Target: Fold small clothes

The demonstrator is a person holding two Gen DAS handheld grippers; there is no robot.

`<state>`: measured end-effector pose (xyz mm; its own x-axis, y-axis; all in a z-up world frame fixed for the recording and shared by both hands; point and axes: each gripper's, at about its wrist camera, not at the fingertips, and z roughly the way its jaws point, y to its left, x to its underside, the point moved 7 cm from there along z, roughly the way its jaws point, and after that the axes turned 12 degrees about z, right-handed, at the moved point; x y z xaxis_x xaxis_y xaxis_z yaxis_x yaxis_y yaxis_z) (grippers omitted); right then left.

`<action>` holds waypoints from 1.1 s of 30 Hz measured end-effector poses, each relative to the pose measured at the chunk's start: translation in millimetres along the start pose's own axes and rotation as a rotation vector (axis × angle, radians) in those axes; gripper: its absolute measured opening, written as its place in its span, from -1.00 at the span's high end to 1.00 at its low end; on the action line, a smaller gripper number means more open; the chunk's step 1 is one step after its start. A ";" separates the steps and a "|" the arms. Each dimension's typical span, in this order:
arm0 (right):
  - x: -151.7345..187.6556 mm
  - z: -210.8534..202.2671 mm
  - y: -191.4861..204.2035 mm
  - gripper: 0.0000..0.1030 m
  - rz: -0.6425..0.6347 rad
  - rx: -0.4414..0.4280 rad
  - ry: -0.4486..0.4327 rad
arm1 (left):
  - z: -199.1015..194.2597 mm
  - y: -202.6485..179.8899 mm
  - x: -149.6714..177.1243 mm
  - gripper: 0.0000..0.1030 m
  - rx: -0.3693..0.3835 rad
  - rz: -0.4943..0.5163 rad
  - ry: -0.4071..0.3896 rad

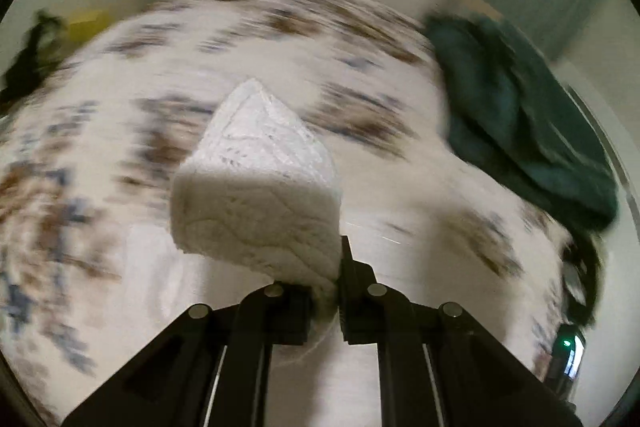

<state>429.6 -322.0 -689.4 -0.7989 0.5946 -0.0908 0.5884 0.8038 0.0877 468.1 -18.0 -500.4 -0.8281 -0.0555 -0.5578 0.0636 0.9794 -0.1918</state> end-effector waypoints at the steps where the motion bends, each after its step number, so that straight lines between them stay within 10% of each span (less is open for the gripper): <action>1: -8.3 -0.1 -15.9 -0.93 0.010 0.003 0.003 | 10.7 -25.4 0.5 0.84 0.029 0.016 0.013; 9: -52.2 3.9 -126.8 -0.93 0.077 -0.027 0.079 | 84.6 -181.2 31.4 0.74 0.113 0.160 0.173; 13: -58.8 -7.2 -148.8 -0.93 0.092 -0.112 0.118 | 69.9 -176.7 36.2 -0.13 0.056 0.179 0.142; 16: -63.2 -21.5 -149.5 -0.93 0.124 -0.221 0.153 | 61.1 -154.0 27.8 -1.00 -0.004 0.151 0.106; 24: -103.0 -23.3 -70.3 -0.93 0.099 -0.420 0.193 | 2.1 -1.5 64.3 -1.00 -0.378 0.043 0.115; 31: -142.6 34.2 28.5 -0.90 0.075 -0.469 0.295 | -7.2 64.5 110.8 -1.00 -0.495 -0.019 0.206; 33: -144.8 52.7 48.0 -0.35 0.084 -0.483 0.335 | -4.6 71.3 116.9 -1.00 -0.494 -0.038 0.216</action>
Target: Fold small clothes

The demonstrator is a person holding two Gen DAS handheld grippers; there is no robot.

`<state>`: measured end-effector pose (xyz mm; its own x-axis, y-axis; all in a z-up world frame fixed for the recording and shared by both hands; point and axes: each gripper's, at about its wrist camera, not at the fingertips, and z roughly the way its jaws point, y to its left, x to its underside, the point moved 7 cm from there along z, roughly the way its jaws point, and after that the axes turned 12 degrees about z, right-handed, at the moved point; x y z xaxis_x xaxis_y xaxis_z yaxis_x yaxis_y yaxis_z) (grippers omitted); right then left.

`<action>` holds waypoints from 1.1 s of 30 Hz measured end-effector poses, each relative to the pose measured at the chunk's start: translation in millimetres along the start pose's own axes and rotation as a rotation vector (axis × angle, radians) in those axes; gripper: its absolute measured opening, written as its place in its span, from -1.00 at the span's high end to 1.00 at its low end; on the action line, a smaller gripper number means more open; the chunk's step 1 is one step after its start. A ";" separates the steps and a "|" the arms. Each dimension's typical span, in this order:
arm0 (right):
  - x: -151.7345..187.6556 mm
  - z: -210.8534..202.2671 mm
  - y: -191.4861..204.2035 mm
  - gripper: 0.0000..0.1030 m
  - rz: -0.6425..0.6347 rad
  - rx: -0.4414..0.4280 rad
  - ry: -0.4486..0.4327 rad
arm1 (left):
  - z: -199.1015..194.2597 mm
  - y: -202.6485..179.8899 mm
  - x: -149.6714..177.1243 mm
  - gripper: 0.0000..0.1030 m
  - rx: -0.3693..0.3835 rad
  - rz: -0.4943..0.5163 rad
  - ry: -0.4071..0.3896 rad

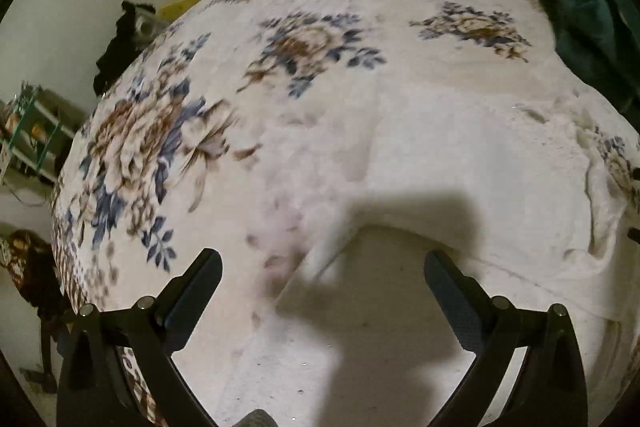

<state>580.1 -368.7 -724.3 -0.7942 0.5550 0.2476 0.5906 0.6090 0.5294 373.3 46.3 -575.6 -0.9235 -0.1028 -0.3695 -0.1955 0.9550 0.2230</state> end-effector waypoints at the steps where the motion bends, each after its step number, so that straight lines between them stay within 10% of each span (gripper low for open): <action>1: -1.0 7.3 2.4 0.58 -0.004 -0.003 0.013 | 4.0 1.4 0.7 -1.00 -0.002 -0.008 0.004; 2: 0.4 15.8 4.7 0.90 -0.014 0.011 0.033 | 7.0 3.1 1.7 -1.00 0.002 -0.014 0.007; 10: 24.7 -74.2 -31.7 0.84 -0.078 0.169 -0.283 | 23.8 16.7 -1.1 -1.00 0.053 -0.054 0.026; 14: 38.8 -62.5 -86.6 0.56 -0.005 0.286 -0.145 | 31.0 21.5 -8.3 -1.00 0.069 -0.056 0.029; 18: 43.4 -82.9 -96.8 0.05 0.082 0.238 -0.223 | 34.2 22.2 -18.0 -1.00 0.089 -0.043 0.009; 28: 21.3 -117.6 -80.8 -0.17 0.101 0.191 -0.221 | 24.2 -3.3 -34.2 -1.00 0.147 0.055 -0.034; 33: -44.3 -99.9 -97.4 -0.20 0.022 0.202 -0.089 | 5.3 -39.0 -26.8 -1.00 0.143 0.068 -0.050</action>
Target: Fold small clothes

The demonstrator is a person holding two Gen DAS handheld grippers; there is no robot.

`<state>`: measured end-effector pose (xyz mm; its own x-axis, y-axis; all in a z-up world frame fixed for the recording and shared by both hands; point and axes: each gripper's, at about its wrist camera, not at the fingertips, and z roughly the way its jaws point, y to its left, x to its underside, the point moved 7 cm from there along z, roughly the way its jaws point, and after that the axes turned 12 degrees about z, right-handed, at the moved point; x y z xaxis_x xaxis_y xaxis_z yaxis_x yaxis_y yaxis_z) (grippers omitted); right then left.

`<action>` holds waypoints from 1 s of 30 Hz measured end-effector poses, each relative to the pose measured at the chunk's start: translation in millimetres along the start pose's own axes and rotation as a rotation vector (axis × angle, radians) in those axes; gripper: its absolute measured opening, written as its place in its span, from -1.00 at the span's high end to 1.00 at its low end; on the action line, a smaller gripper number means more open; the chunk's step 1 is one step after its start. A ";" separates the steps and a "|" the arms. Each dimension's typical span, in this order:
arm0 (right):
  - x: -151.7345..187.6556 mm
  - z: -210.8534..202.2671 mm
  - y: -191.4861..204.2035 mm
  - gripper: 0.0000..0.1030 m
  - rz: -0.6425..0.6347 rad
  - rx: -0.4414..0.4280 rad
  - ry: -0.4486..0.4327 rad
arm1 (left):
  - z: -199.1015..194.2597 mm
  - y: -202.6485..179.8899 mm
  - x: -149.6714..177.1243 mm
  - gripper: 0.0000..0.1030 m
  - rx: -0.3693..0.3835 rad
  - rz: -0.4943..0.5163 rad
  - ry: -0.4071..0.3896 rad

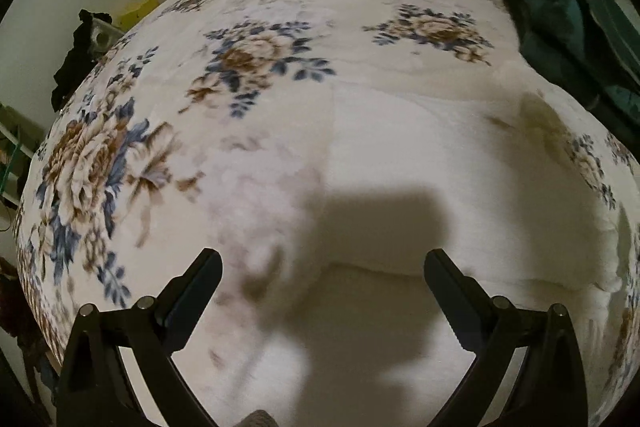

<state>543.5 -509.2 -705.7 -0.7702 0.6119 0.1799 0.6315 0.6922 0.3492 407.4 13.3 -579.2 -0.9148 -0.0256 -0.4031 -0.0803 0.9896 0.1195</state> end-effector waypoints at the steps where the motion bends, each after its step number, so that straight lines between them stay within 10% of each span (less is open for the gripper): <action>1: -13.5 13.3 -0.8 -0.20 -0.004 -0.003 0.033 | -3.2 -7.0 2.4 -1.00 -0.008 0.004 0.001; 3: -32.6 42.1 3.4 -0.19 -0.002 -0.048 0.119 | -14.9 -26.5 11.9 -1.00 -0.044 0.015 0.001; 6: -34.1 67.5 22.3 0.82 -0.070 -0.143 0.237 | -34.6 -51.7 33.5 -1.00 -0.116 0.004 0.009; 10: -37.1 49.1 47.4 0.88 -0.280 -0.093 0.127 | -50.0 -80.7 68.8 -1.00 -0.134 -0.072 0.061; 15: -75.2 47.2 31.0 1.00 -0.237 -0.015 0.085 | -63.9 -125.6 101.0 -1.00 -0.097 -0.074 0.098; 18: -72.9 49.6 13.9 0.71 -0.220 0.017 0.199 | -72.5 -146.0 108.9 -1.00 -0.066 -0.063 0.111; 21: -54.9 18.2 -7.2 -0.33 -0.258 -0.041 0.270 | -90.8 -167.5 118.9 -1.00 -0.007 -0.063 0.123; 30: -24.2 -40.2 -100.5 -0.36 -0.228 -0.073 0.358 | -96.1 -278.3 191.8 -1.00 0.186 0.076 0.239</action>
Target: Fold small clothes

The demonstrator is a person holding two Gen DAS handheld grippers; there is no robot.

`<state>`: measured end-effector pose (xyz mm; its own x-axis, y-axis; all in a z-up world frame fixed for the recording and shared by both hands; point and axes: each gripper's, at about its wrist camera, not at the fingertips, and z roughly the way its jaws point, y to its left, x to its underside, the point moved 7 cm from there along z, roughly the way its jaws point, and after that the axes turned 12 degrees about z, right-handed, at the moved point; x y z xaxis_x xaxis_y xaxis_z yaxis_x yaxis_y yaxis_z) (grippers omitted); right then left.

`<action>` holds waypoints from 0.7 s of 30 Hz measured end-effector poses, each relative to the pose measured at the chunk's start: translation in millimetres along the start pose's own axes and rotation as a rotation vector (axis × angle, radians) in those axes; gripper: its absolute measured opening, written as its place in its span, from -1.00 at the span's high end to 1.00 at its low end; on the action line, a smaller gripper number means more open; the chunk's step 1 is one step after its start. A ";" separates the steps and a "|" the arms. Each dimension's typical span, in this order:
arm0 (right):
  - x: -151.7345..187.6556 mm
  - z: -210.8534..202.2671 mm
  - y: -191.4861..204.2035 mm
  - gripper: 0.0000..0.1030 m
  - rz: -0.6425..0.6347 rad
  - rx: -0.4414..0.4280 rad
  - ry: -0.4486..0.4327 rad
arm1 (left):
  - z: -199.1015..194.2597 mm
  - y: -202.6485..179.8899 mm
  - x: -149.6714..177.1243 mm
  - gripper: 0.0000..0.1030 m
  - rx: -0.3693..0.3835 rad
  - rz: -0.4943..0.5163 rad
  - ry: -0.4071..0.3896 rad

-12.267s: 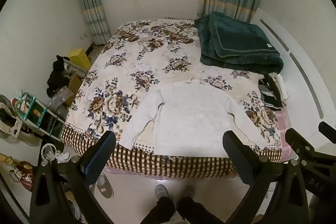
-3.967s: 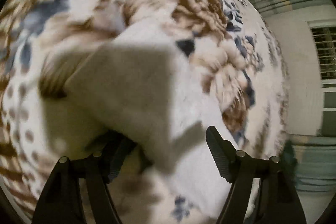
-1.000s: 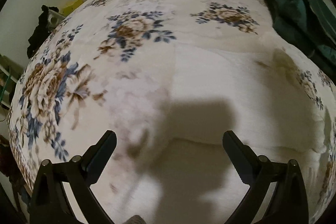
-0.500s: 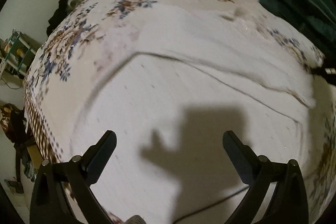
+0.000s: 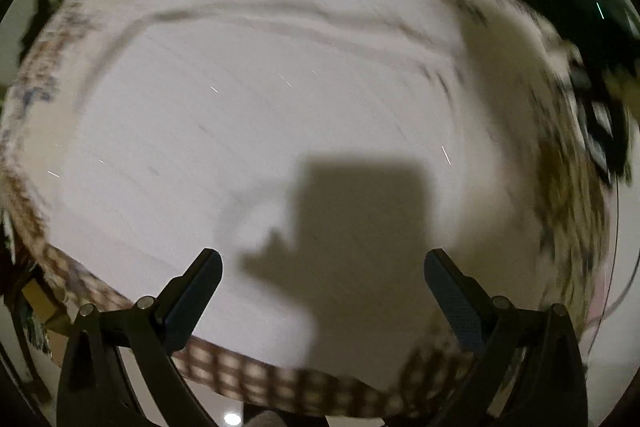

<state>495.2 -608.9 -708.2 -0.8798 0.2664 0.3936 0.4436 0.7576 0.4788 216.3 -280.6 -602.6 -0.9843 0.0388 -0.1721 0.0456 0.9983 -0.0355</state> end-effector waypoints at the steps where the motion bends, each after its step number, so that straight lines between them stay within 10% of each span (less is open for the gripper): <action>1: -8.7 5.0 0.7 -0.36 0.002 -0.031 -0.016 | 15.0 -16.9 8.6 -1.00 0.011 0.023 0.019; 4: -34.5 27.2 23.6 -0.36 0.012 -0.111 -0.023 | 52.9 -54.8 25.2 -0.88 0.035 0.083 0.064; 11: -76.7 113.4 80.8 -0.22 -0.007 -0.140 0.044 | 81.0 -92.4 33.5 0.80 -0.007 0.194 0.054; 12: -77.0 114.3 86.4 0.81 -0.029 -0.139 0.024 | 78.3 -92.0 33.3 0.81 -0.011 0.193 0.042; 21: -78.4 86.8 96.7 0.85 -0.031 -0.047 -0.080 | 46.1 -79.5 36.3 0.88 0.047 0.130 -0.029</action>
<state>592.2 -504.8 -760.9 -0.9031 0.2918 0.3149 0.4221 0.7377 0.5269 184.8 -360.5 -651.5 -0.9644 0.1655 -0.2063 0.1807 0.9819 -0.0568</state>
